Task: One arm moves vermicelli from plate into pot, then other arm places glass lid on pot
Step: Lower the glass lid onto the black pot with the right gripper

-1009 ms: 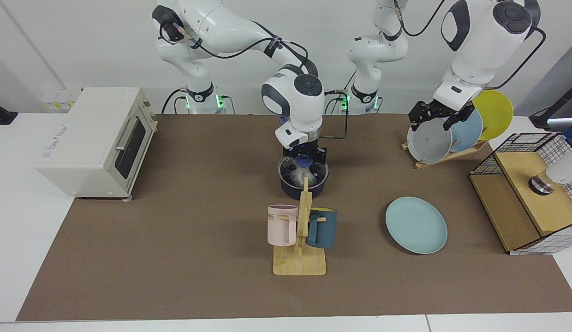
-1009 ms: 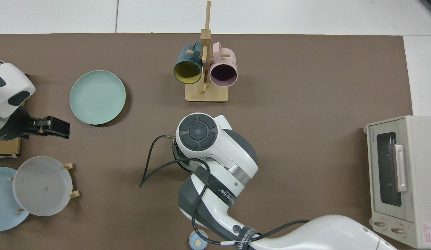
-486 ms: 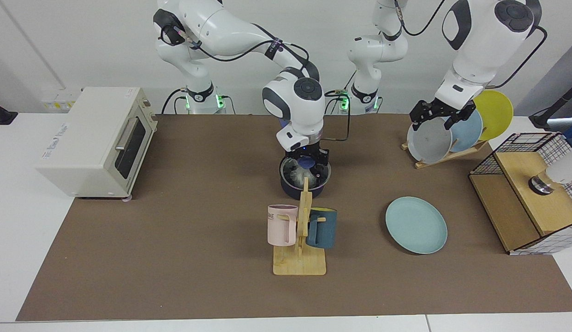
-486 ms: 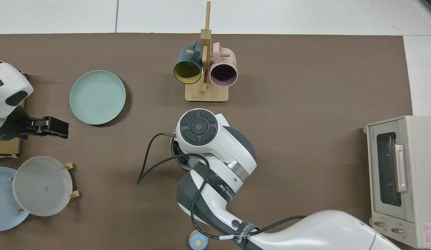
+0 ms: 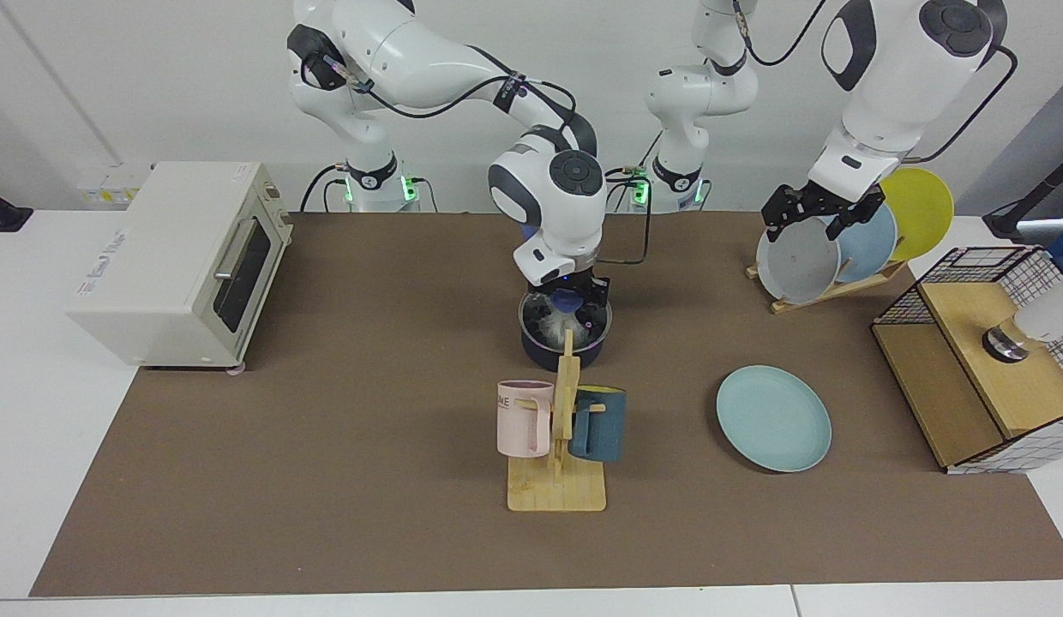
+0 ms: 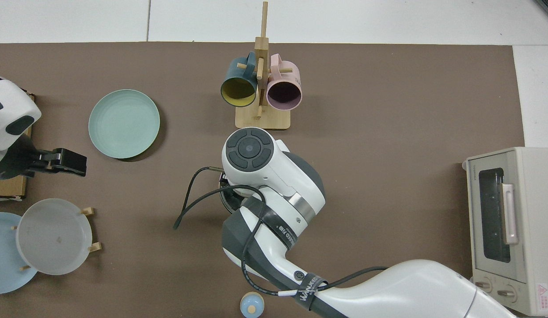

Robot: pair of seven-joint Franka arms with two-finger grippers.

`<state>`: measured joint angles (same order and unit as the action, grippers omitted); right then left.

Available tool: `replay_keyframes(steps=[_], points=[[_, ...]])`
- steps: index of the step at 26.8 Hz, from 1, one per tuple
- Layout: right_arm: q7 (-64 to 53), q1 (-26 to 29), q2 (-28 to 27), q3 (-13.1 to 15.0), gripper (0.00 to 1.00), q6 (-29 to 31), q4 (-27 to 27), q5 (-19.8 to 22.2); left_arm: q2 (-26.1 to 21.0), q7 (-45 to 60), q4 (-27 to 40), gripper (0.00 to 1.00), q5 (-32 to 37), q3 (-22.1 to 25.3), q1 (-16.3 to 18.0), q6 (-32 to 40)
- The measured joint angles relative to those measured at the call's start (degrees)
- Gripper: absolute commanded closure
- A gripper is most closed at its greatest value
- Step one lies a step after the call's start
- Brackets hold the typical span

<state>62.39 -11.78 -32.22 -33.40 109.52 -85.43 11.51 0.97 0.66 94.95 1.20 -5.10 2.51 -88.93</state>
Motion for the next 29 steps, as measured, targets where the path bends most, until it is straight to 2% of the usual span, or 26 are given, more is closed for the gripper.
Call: replay_keyframes(steps=[29], points=[[-0.34,-0.37,-1.86,-0.03,1.00,-1.08,2.43,-0.07,0.06,0.00,0.00,0.00,0.00,0.13,0.12,0.00]])
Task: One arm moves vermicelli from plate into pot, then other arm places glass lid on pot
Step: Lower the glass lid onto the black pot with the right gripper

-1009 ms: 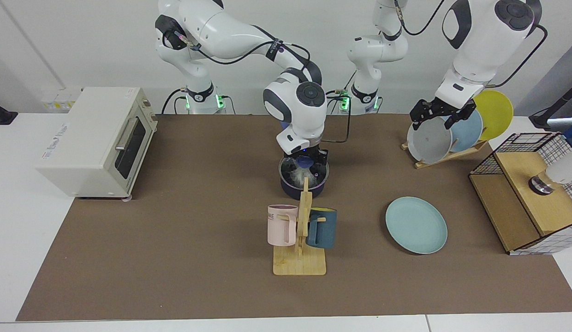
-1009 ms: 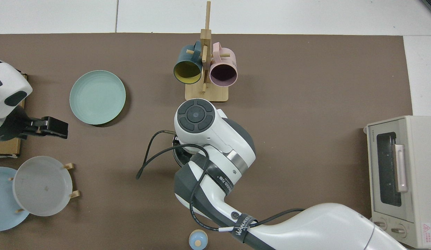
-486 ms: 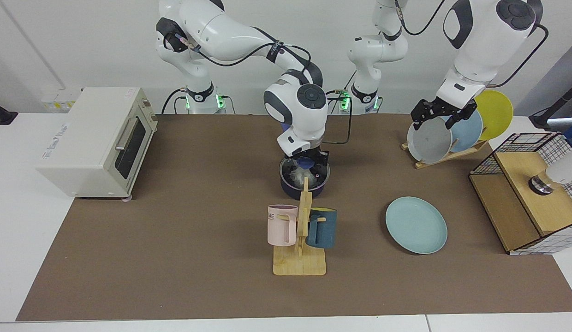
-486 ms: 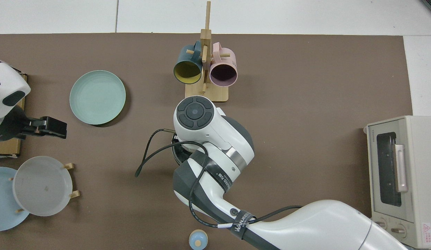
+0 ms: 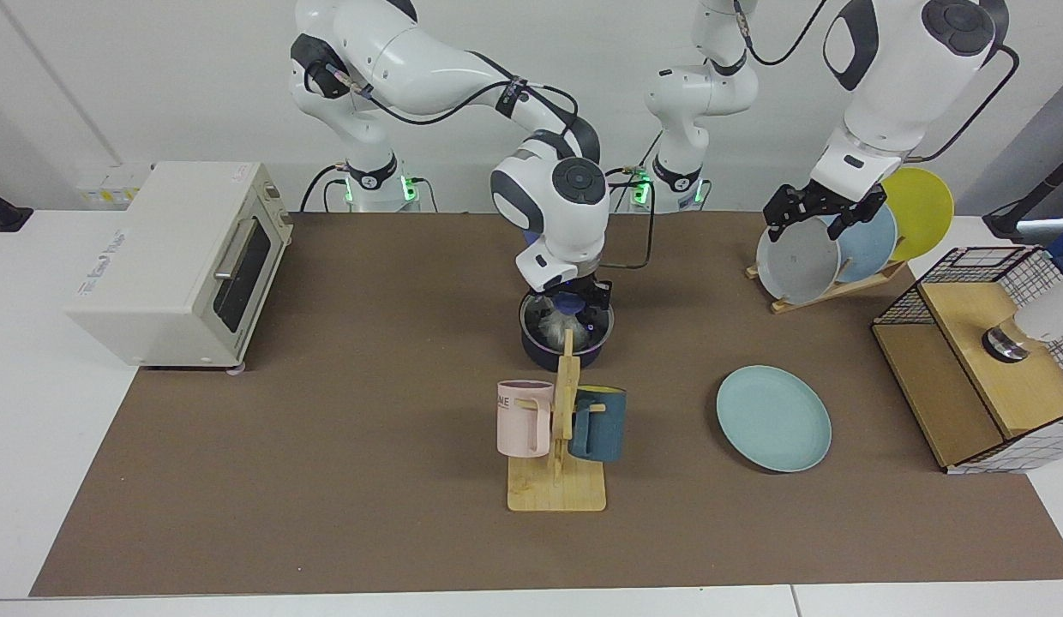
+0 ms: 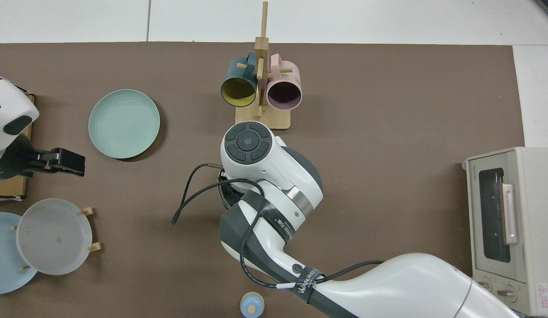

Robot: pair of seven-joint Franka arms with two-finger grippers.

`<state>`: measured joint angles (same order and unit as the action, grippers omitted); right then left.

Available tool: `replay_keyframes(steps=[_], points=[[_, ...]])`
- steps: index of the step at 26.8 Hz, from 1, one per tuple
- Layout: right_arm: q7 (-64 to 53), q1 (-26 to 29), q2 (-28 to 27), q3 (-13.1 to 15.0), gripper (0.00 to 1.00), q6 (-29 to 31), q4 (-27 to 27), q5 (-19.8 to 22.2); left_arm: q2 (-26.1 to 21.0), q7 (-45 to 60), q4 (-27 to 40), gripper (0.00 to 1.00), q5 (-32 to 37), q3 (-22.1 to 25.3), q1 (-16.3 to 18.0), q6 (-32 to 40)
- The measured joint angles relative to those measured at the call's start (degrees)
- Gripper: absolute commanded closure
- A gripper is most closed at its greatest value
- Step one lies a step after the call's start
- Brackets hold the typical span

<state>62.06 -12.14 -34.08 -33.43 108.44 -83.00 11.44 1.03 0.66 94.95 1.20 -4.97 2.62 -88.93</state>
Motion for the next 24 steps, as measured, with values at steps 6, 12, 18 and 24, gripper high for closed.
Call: replay_keyframes(steps=[6,12,18,24], points=[[-0.04,0.26,-0.28,0.05,1.00,-0.04,0.27,-1.37,0.01,0.00,0.00,0.00,0.00,0.00,0.00,0.00],[-0.94,0.52,-0.44,0.05,1.00,-0.18,0.35,-2.33,0.01,0.00,0.00,0.00,0.00,0.00,0.00,0.00],[-3.07,0.57,-0.83,0.05,1.00,-1.50,0.86,-2.63,0.02,0.00,0.00,0.00,0.00,0.00,0.00,0.00],[-3.71,0.48,-2.32,0.01,1.00,-4.20,3.44,-3.28,0.03,0.00,0.00,0.00,0.00,0.00,0.00,0.00]])
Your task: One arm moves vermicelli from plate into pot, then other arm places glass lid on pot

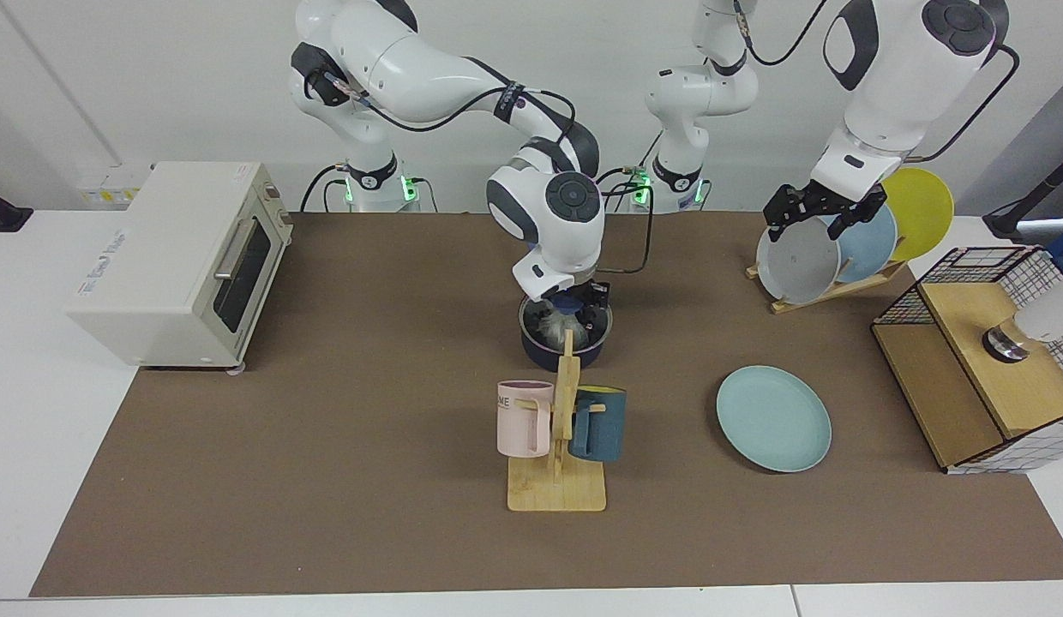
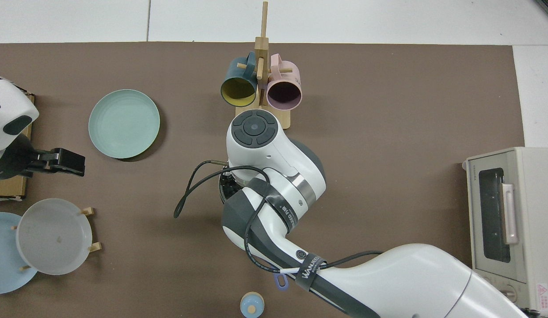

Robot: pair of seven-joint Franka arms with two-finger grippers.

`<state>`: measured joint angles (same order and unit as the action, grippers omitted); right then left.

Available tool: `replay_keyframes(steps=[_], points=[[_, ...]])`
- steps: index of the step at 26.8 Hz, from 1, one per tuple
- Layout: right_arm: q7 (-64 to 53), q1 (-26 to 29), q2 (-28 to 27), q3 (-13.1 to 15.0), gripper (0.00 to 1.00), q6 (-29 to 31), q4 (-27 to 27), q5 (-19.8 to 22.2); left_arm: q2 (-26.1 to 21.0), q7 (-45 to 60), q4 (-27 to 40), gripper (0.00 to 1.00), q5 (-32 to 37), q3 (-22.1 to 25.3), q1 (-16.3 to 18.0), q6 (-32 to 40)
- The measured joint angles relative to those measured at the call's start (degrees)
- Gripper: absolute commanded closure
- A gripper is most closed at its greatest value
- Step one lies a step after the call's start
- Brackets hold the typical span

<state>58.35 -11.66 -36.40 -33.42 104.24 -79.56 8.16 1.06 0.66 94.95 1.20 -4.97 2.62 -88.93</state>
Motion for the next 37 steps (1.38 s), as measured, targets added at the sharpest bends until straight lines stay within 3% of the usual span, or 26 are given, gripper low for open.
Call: replay_keyframes(steps=[37], points=[[-1.37,2.29,-2.41,0.26,1.00,-3.93,4.05,-7.77,0.01,0.00,0.00,0.00,0.00,0.00,0.00,0.00]])
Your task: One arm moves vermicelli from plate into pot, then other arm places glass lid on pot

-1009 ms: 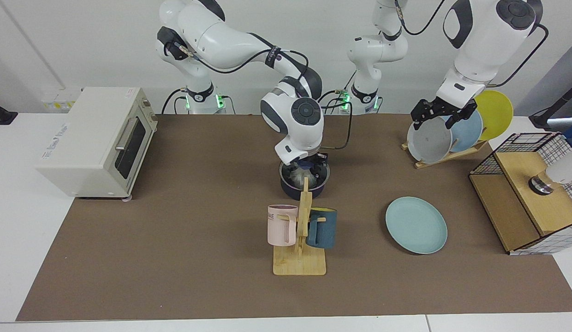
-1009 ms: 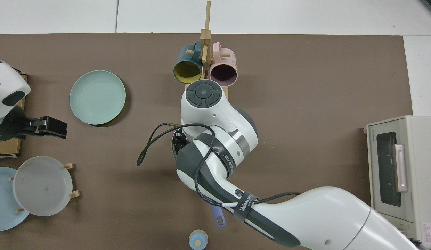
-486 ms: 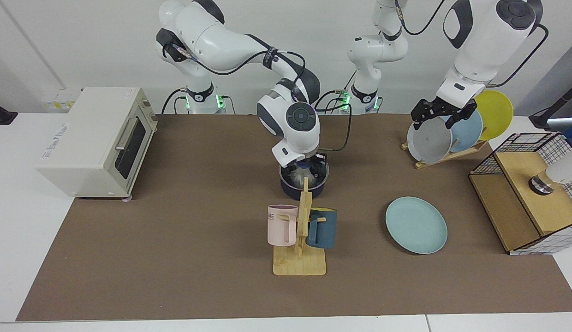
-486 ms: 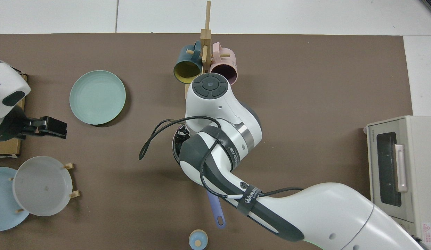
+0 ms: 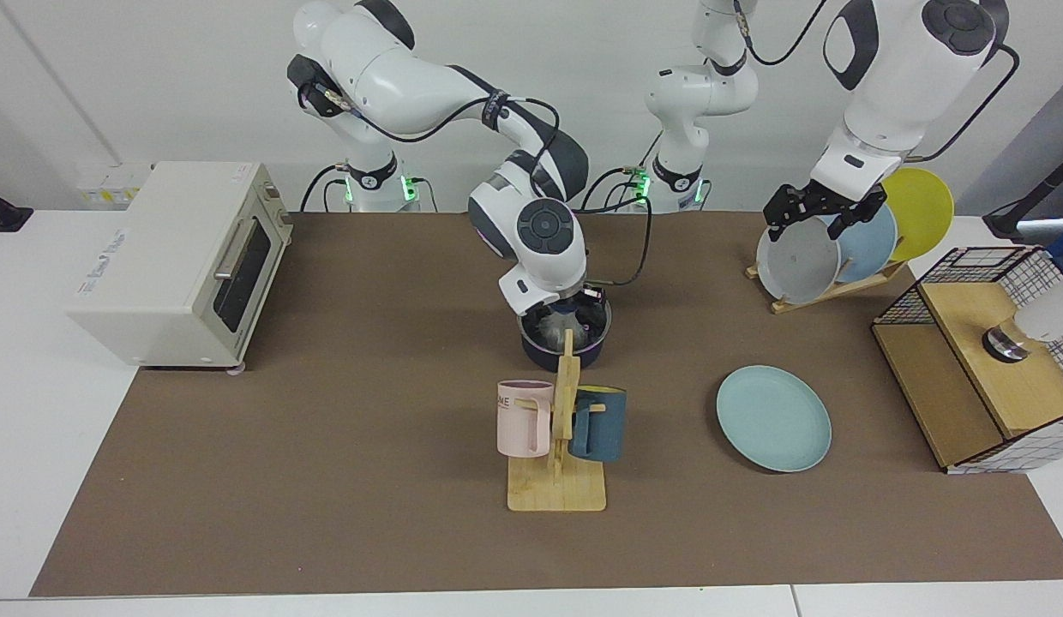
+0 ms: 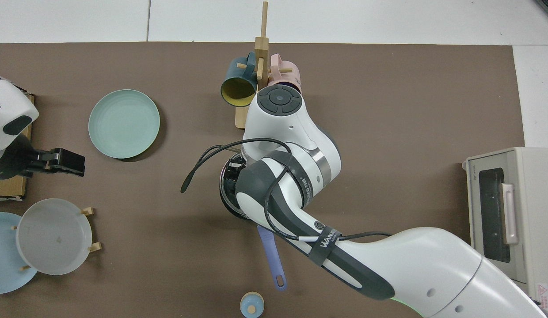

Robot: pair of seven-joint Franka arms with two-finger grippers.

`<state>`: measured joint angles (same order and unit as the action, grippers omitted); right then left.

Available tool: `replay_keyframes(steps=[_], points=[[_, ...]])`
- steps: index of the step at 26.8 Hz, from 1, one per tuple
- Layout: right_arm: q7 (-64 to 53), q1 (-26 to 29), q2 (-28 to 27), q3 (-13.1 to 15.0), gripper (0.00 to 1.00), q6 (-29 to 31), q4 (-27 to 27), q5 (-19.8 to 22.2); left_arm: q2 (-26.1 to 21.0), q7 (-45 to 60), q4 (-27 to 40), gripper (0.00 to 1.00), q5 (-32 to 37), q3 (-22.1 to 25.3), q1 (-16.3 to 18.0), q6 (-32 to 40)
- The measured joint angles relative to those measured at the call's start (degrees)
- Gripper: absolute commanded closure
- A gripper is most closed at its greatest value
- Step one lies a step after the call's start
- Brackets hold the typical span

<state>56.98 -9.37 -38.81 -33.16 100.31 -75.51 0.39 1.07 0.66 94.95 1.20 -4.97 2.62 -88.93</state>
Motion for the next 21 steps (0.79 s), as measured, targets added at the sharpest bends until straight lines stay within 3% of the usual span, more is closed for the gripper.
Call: replay_keyframes(steps=[21], points=[[0.00,-0.70,-0.69,-0.16,1.00,0.42,-0.21,-0.35,0.00,0.00,0.00,0.00,0.00,0.00,0.00,0.00]])
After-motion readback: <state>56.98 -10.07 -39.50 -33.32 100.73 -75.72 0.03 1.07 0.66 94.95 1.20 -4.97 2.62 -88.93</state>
